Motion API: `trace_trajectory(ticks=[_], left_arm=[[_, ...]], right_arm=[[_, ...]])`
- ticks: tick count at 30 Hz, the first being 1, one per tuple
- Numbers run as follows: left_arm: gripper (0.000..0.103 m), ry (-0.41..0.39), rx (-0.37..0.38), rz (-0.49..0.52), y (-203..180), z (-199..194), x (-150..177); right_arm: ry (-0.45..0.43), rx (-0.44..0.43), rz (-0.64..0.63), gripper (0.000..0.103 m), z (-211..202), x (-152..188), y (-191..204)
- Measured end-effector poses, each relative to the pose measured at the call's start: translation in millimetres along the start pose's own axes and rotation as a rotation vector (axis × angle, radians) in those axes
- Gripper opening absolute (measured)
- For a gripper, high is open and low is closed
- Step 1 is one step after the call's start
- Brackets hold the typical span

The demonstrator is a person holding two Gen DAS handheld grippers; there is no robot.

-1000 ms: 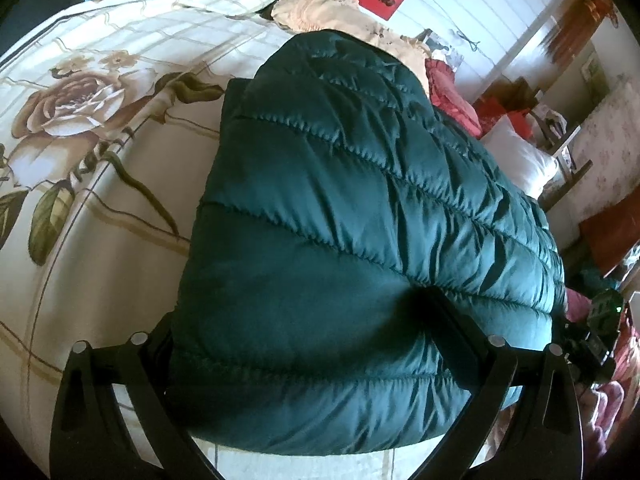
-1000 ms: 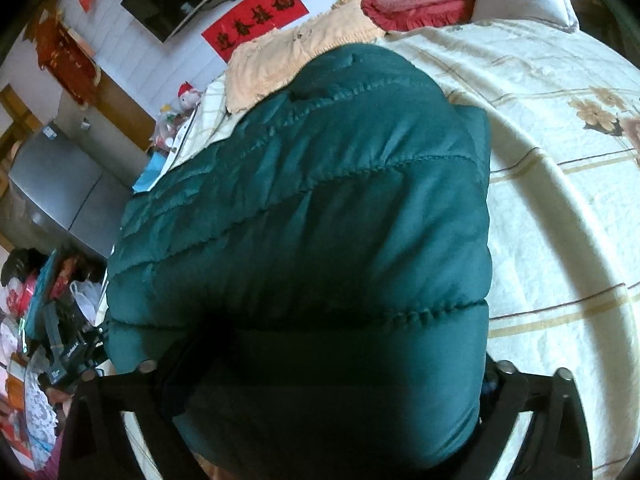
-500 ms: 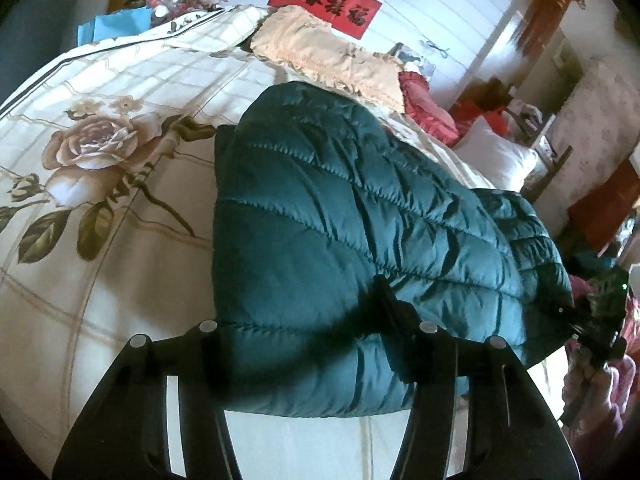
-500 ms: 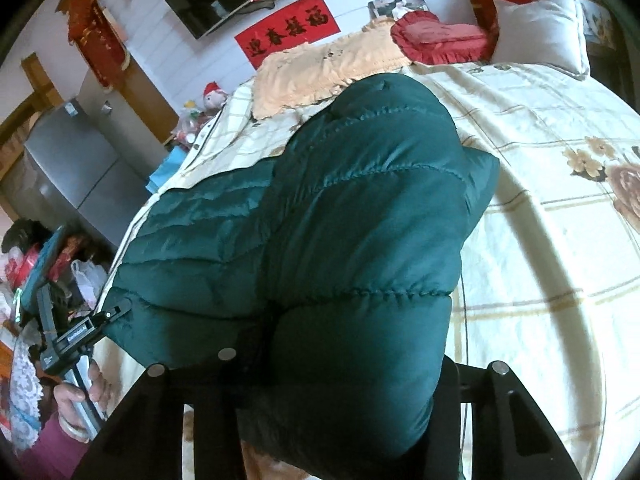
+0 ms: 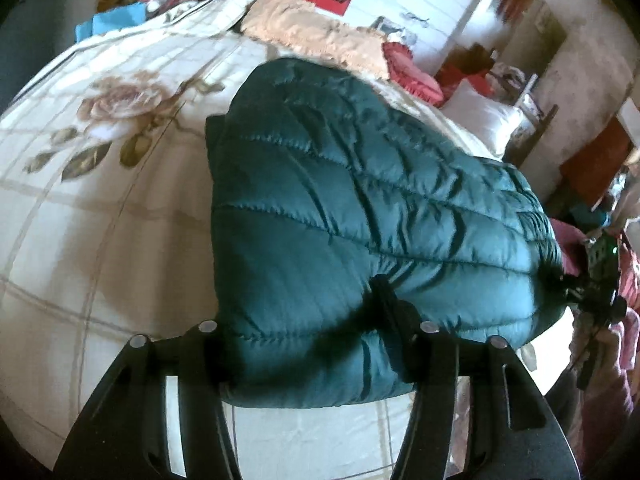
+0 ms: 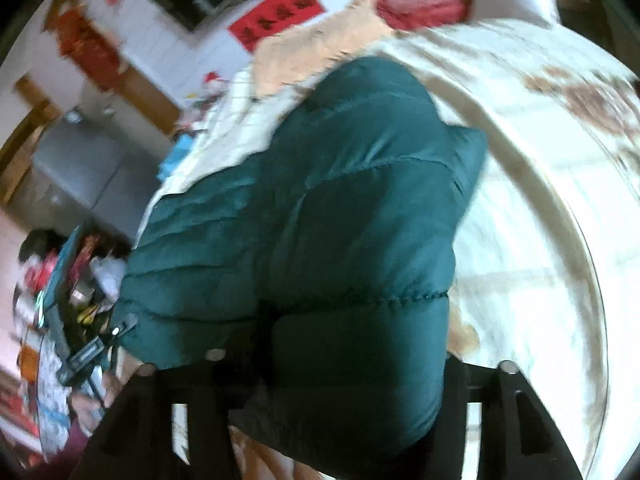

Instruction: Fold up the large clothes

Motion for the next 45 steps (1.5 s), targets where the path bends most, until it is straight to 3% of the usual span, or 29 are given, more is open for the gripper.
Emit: trace_trajectory(ticks=[4,12,18,28,36,45], left_arm=[[0.071,-0.011,-0.052,-0.052,5.8,-7.2,3.8],[0.073,-0.123,-0.203,0.048,-16.7,-48.7,3.0],[0.073,-0.170,-0.271,0.147,-51.4,-56.5,-0.2],[0.073,-0.190,-0.257,0.159,-90.2,-50.8,2.5],[0.073,-0.209,-0.303,0.178,-92.0,-46.9,4.2],[0.073,-0.203,-0.361,0.209,-89.8,-41.7,7.2]], right_arm=[[0.004,0.065,0.034,0.083,6.2,2.4,-14.2],[-0.174,0.293,-0.112,0.083,-58.2,-6.0,-1.1],[-0.228,0.293,-0.189,0.083,-71.4,2.9,46.3],[-0.339,0.293,-0.328,0.084,-62.9,30.8,128.6],[-0.362,0.333,-0.386,0.084,-54.1,39.8,147.8],[-0.350,0.315,-0.347,0.086,-48.7,41.1,146.3]])
Point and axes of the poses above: each gripper's, at about its wrist camera, not at the fingertips, and z roughly the way its jaws point, y to its left, x to its underside, the point moved 8 cm from there along z, roughly the way its jaws point, and after that the axes turned 5 degrees about x, right-handed, at the moved point
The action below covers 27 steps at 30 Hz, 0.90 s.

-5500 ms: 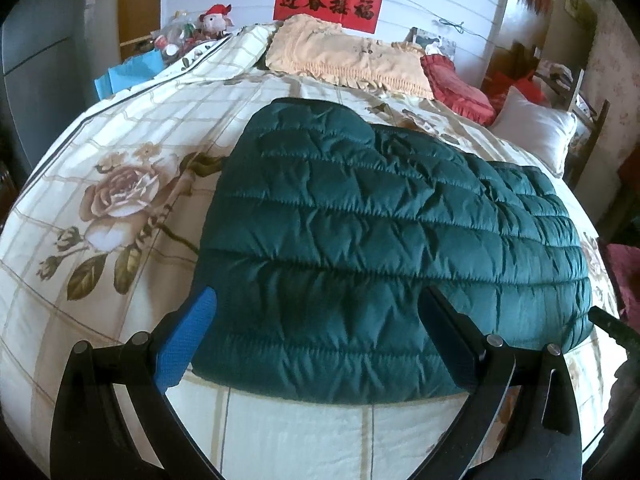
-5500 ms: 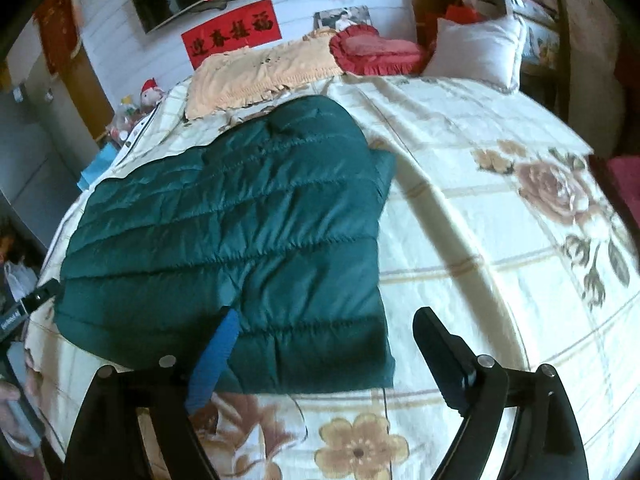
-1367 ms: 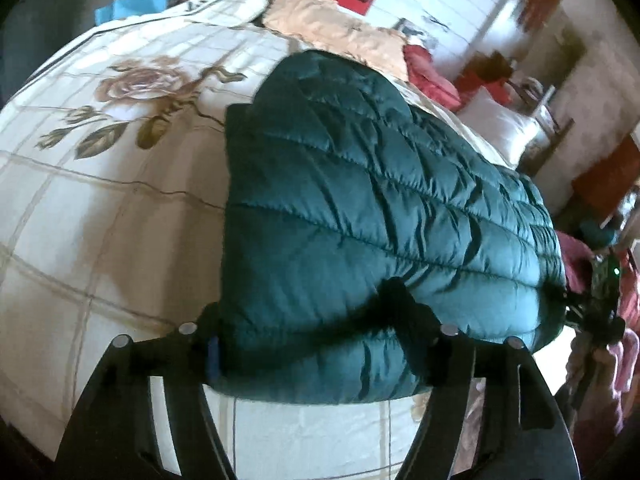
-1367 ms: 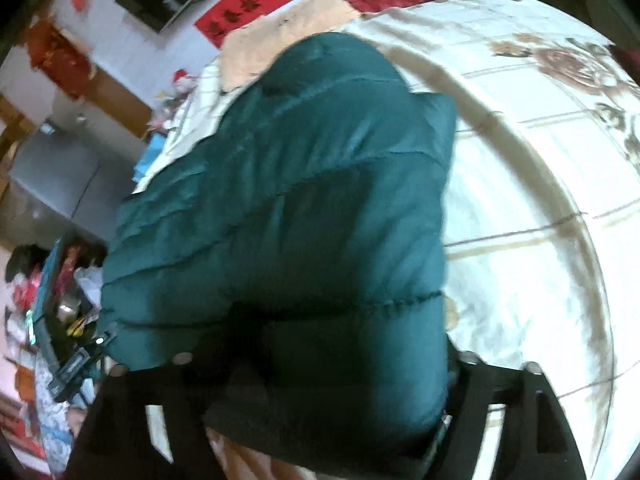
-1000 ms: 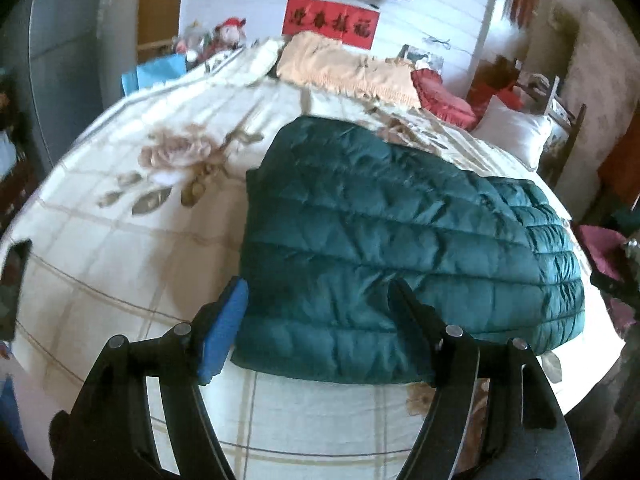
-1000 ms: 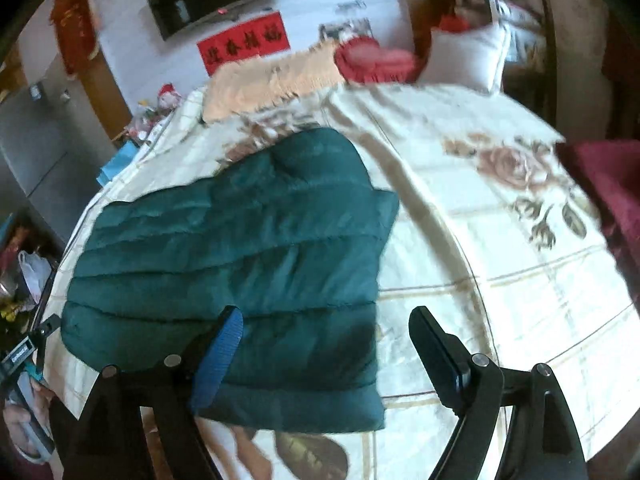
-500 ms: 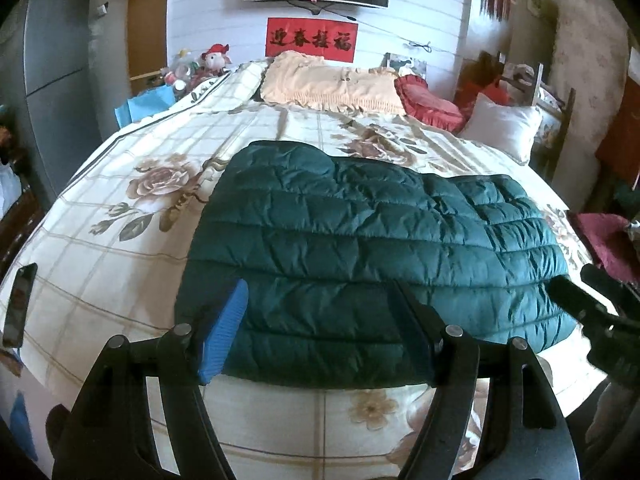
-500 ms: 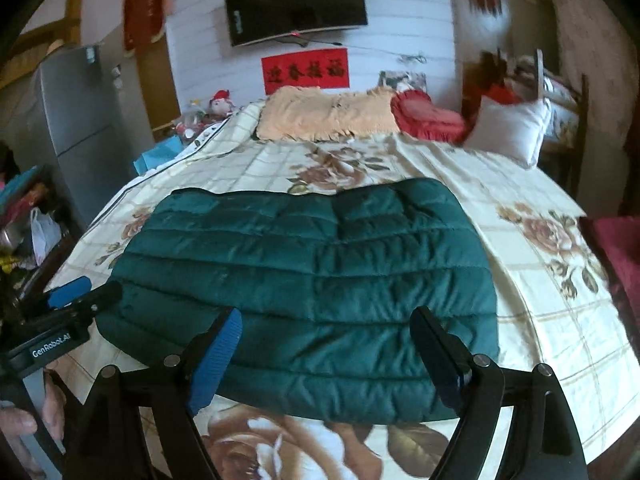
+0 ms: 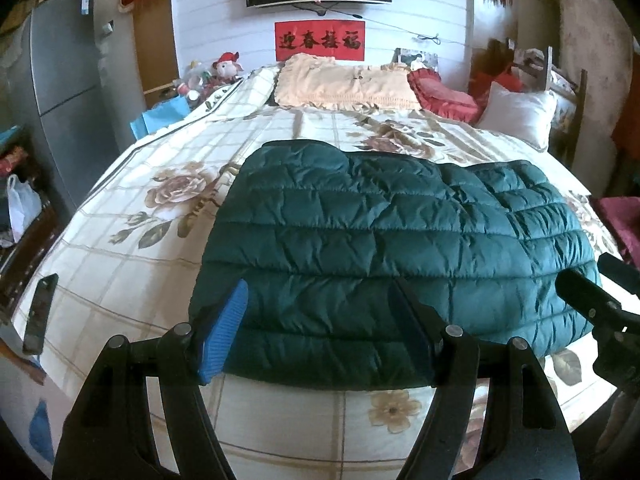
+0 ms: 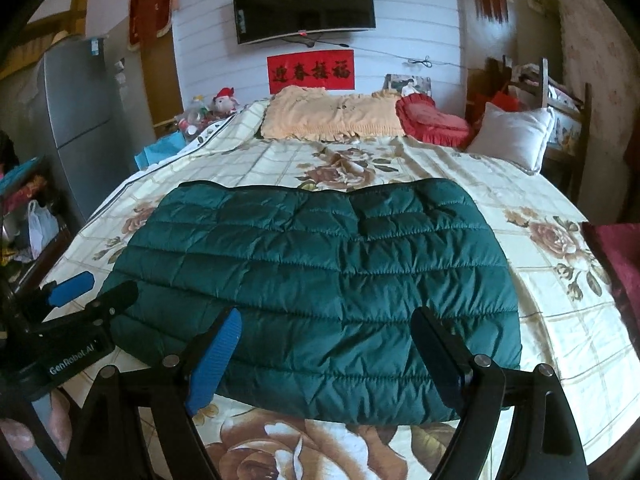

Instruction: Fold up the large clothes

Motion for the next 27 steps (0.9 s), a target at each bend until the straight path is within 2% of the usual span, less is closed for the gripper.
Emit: trace_trajectory(ticks=[5,16,27], left_arm=[[0.073,-0.015,-0.019,0.025,-3.0,-0.9,0.0],[0.073,0.006,0.037,0.010,-8.5,5.2,0.3],[0.073,0.030,0.052,0.007,-12.7,15.7,-0.2]], right_arm=[[-0.009,0.010,0.001,0.088,-0.7,-0.5,0.2],[0.003,0.014,0.012,0.088,2.4,4.3,-2.4],[0.013,0.022,0.016,0.088,6.6,3.5,-4.0]])
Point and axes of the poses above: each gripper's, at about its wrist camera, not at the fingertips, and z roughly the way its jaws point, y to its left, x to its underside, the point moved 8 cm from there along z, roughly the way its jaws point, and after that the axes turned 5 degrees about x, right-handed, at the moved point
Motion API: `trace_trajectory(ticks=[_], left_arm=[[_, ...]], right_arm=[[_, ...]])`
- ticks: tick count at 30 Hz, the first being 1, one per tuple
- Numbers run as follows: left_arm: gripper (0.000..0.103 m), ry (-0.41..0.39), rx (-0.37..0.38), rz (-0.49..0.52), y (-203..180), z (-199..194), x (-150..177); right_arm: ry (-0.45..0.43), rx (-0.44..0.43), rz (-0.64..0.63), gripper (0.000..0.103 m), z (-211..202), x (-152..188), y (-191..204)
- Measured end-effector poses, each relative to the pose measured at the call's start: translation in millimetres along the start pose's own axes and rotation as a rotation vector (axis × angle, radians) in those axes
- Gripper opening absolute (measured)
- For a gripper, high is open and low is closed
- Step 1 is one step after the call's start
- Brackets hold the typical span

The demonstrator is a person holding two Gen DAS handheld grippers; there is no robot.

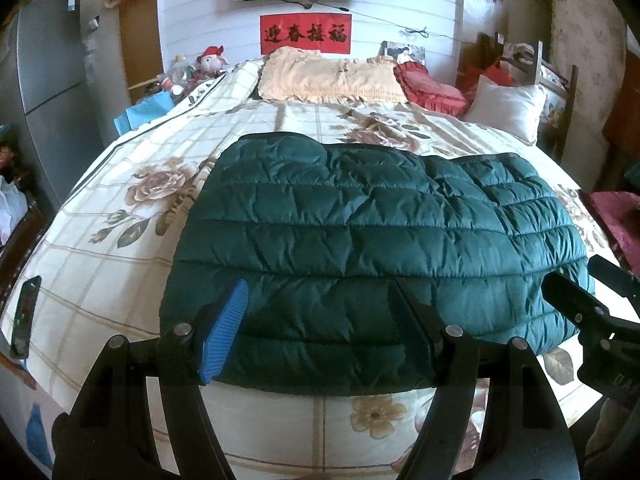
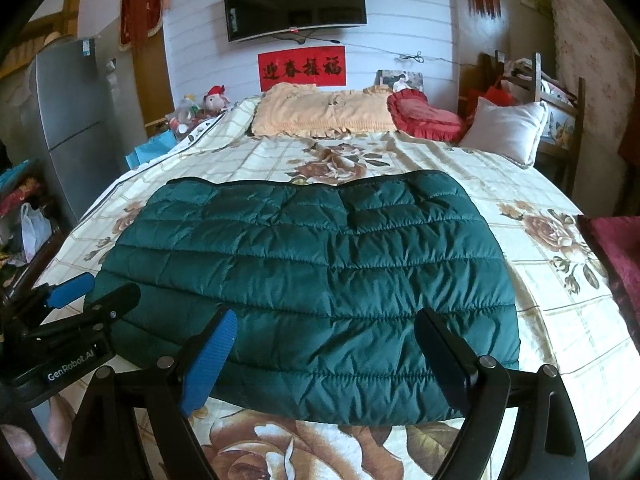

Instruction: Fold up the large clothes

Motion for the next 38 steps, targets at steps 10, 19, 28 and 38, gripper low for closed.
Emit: trace_trajectory(ticks=[10,19,28,38], left_arm=[[0.073,0.003,0.006,0.007,-3.0,5.8,-2.6],[0.073,0.006,0.008,0.011,-4.1,7.5,-3.1],[0.073,0.003,0.011,0.015,-6.2,9.6,-4.7],[0.073,-0.003,0.009,0.011,0.0,11.3,-5.6]], right_arm=[[0.015,-0.006,0.008,0.089,5.5,1.2,-1.6],[0.014,-0.005,0.007,0.089,7.6,-1.7,-0.6],[0.020,-0.008,0.010,0.089,8.9,-1.9,-0.3],[0.029,-0.016,0.016,0.089,13.7,-1.2,-3.6]])
Point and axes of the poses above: each gripper's, at about its wrist camera, not at the fingertips, and z roughly the way its jaws point, y to its left, x to its underside, the point moved 8 cm from there along z, roughly the way its jaws point, and after that the axes turned 5 degrees about x, right-handed, at the moved point
